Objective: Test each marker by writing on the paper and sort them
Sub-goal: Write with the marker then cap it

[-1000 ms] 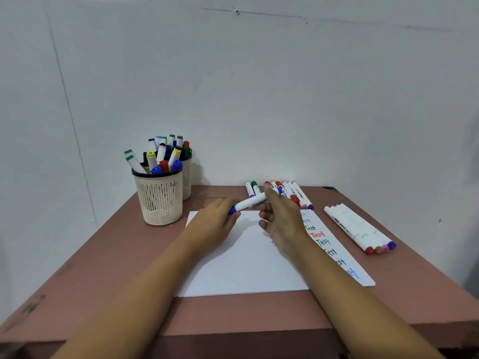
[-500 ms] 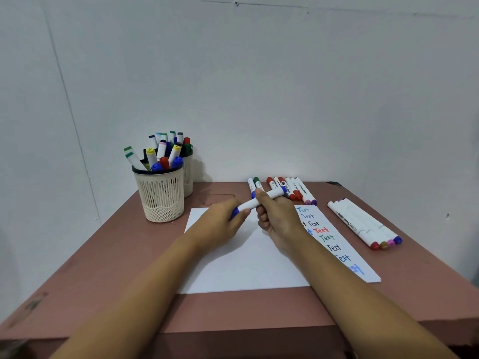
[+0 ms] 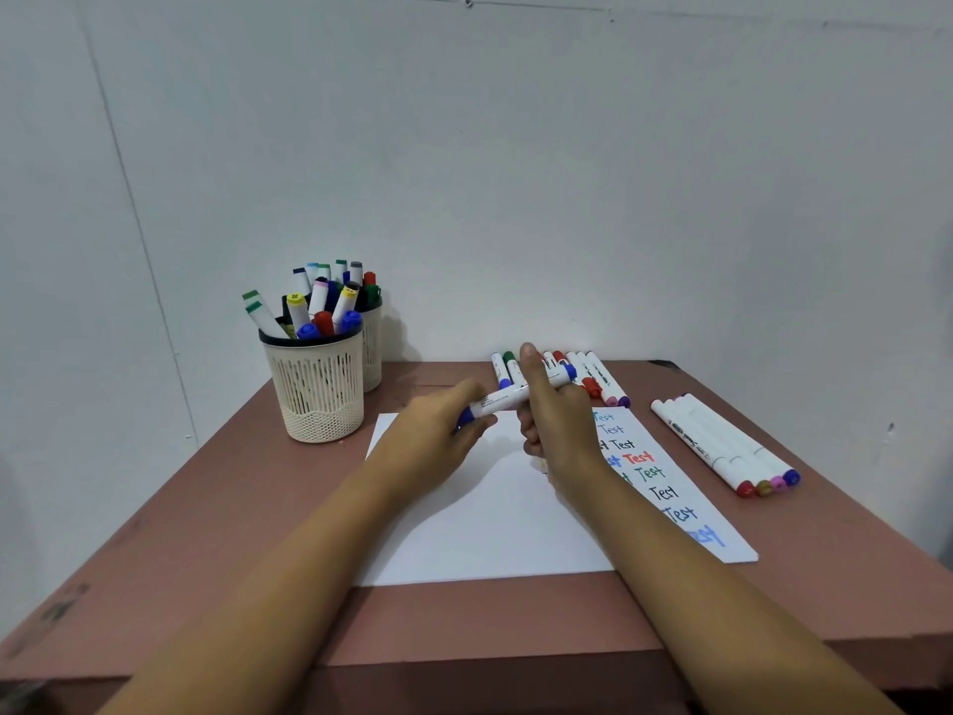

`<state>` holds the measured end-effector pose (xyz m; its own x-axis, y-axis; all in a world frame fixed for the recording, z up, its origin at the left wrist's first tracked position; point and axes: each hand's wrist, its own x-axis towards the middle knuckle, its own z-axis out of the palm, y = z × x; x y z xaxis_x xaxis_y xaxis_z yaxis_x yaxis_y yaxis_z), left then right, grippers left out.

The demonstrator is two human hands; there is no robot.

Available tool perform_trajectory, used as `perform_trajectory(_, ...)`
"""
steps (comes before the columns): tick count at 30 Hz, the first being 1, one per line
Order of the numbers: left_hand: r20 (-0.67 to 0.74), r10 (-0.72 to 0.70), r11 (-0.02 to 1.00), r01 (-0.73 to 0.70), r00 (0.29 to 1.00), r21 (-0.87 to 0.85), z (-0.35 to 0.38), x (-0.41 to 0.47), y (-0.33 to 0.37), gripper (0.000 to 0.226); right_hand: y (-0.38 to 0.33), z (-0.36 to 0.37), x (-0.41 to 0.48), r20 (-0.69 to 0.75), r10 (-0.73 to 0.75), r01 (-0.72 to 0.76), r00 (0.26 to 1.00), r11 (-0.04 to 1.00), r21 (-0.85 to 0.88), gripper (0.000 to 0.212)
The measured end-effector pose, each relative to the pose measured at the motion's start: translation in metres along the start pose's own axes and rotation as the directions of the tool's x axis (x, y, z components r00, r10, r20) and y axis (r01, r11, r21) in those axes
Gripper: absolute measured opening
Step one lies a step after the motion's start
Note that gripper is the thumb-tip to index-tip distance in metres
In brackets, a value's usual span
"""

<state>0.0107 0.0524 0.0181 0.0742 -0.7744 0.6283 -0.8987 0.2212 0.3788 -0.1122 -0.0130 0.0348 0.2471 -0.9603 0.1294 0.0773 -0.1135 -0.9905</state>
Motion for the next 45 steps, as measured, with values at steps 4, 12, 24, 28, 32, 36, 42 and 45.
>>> perform_trajectory(4,0.010,0.035,0.997,-0.036,0.999,0.072,0.001,0.000,0.007,0.015,0.002,0.002,0.003,-0.087,0.083,-0.082,0.993,0.997,0.007,0.040)
perform_trajectory(12,0.191,-0.082,0.961,0.129,0.978,-0.245,-0.002,0.003,0.015,0.041,-0.006,0.000,0.002,-0.057,-0.004,0.011,0.998,0.992,0.128,0.038)
perform_trajectory(24,0.210,-0.194,0.940,0.243,0.958,-0.240,-0.004,0.003,0.011,0.040,-0.003,0.000,-0.001,-0.022,-0.161,0.161,0.987,0.987,-0.001,0.049)
perform_trajectory(28,0.051,-0.108,0.993,0.105,0.993,0.052,0.002,0.002,0.003,0.036,0.000,0.003,0.001,-0.062,-0.001,0.001,0.998,1.000,-0.001,0.043)
perform_trajectory(32,0.075,-0.098,0.969,0.078,0.992,0.236,0.004,0.003,0.007,0.030,0.004,0.005,0.005,-0.078,0.041,-0.050,0.996,0.992,-0.117,0.042)
perform_trajectory(36,0.084,-0.087,0.957,0.059,0.993,0.283,0.007,0.001,0.011,0.028,0.003,0.005,0.003,-0.097,0.012,-0.031,0.995,0.980,-0.197,0.042)
perform_trajectory(42,0.061,-0.059,0.961,0.040,0.996,0.275,0.010,0.001,0.015,0.024,-0.001,0.006,0.001,-0.135,0.022,-0.048,0.991,0.980,-0.191,0.033)
perform_trajectory(45,0.050,-0.089,0.995,0.087,0.995,0.052,0.010,0.001,0.015,0.020,-0.004,0.004,0.001,-0.119,-0.041,0.013,0.992,0.974,-0.225,0.038)
